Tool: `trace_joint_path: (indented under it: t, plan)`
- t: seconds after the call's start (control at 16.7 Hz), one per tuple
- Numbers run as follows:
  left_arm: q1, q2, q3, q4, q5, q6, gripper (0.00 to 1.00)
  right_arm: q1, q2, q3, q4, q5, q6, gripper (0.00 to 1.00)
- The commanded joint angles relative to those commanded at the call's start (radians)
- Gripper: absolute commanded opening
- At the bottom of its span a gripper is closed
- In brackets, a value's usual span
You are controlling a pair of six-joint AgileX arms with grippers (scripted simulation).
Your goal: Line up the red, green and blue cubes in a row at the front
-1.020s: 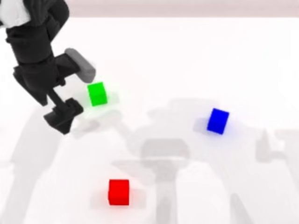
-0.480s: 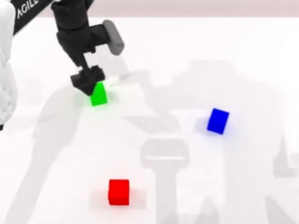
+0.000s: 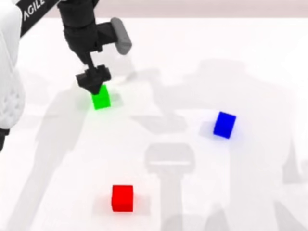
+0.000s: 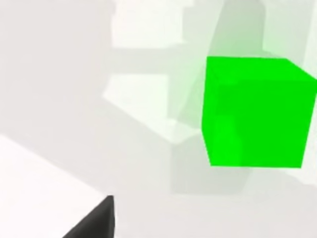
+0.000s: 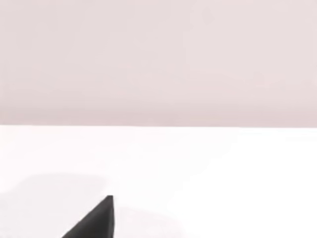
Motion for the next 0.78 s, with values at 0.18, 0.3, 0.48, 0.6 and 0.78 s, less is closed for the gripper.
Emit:
trace_joint_path:
  t: [0.18,0.3,0.48,0.6,0.78]
  plan:
    - [-0.004,0.003,-0.04,0.041,0.0,0.003,1.0,0.0,0.0,0.0,0.0,0.0,0.0,1.0]
    - [-0.004,0.009,-0.107,0.113,0.0,0.003,1.0,0.0,0.0,0.0,0.0,0.0,0.0,1.0]
    - [-0.004,0.021,-0.217,0.241,0.0,0.002,1.0,0.0,0.0,0.0,0.0,0.0,0.0,1.0]
    - [-0.004,0.027,-0.263,0.288,0.0,0.003,1.0,0.0,0.0,0.0,0.0,0.0,0.0,1.0]
    - [-0.004,0.028,-0.27,0.296,0.0,0.003,1.0,0.0,0.0,0.0,0.0,0.0,0.0,1.0]
